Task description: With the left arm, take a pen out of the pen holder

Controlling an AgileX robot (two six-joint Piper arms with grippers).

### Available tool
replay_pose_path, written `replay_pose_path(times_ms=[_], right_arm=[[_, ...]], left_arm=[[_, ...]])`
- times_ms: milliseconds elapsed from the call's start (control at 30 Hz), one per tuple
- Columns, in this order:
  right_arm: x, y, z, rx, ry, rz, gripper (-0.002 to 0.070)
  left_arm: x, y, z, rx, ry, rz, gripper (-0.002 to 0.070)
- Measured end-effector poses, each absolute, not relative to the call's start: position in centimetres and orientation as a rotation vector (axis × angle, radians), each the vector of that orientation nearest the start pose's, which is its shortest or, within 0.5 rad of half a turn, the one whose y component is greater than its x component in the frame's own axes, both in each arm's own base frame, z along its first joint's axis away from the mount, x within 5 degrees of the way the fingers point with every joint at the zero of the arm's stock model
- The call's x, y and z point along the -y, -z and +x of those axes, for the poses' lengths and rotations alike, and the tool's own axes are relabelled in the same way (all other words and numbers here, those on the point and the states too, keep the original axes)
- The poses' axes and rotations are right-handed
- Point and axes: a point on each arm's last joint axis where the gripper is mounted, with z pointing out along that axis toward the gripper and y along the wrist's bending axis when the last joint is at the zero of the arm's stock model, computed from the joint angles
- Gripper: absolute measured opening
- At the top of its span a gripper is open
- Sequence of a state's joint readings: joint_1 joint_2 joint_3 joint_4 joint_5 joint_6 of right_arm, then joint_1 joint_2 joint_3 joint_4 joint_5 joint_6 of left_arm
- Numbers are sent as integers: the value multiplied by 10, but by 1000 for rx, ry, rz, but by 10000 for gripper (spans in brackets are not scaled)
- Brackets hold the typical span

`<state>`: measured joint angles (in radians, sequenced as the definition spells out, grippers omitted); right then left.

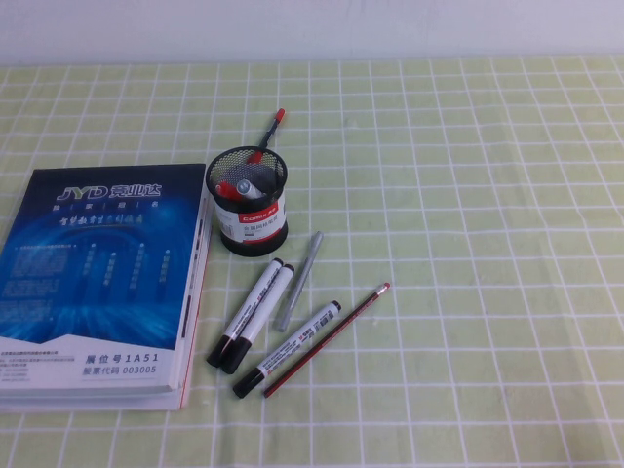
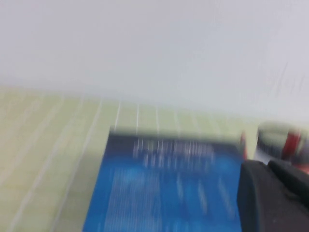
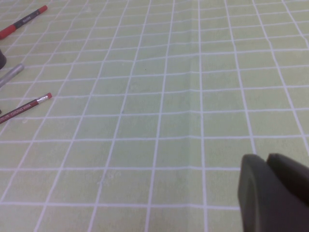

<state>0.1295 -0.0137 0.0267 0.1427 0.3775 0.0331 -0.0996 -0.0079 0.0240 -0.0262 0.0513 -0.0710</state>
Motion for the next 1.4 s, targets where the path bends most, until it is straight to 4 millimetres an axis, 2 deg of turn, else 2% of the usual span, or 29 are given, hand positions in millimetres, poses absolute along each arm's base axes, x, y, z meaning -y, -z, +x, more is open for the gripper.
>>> replay_pose_path(times_ms=[300,467,567,833,933,1067,1267,1400], right_arm=[[-11,-171,51,-1878,-252,-2,-15],[-11,-171,51,-1878,-252,-2,-15],[-11,-171,51,-1878,-252,-2,-15],[-11,-171,51,-1878,-252,-2,-15],[-11,-171,51,-1878,-252,-2,-15],[-11,-171,51,-1878,-252,-2,-15],[-11,-171,51,-1878,-252,-2,-15],[-11,-171,51,-1878,-252,-2,-15]], left_arm=[[4,-236,49,-1149,193,-24,-4],[2,-259,34,-846,200,-27,-4],[1,-268,26,-735,207,-30,-4],[1,-313,19,-844,249,-44,-4],[1,-326,22,-882,243,-40,-4],[4,-326,39,-969,182,-2,-4],[15,-314,80,-1144,-24,225,-4],[22,-307,104,-1207,-3,284,-4]])
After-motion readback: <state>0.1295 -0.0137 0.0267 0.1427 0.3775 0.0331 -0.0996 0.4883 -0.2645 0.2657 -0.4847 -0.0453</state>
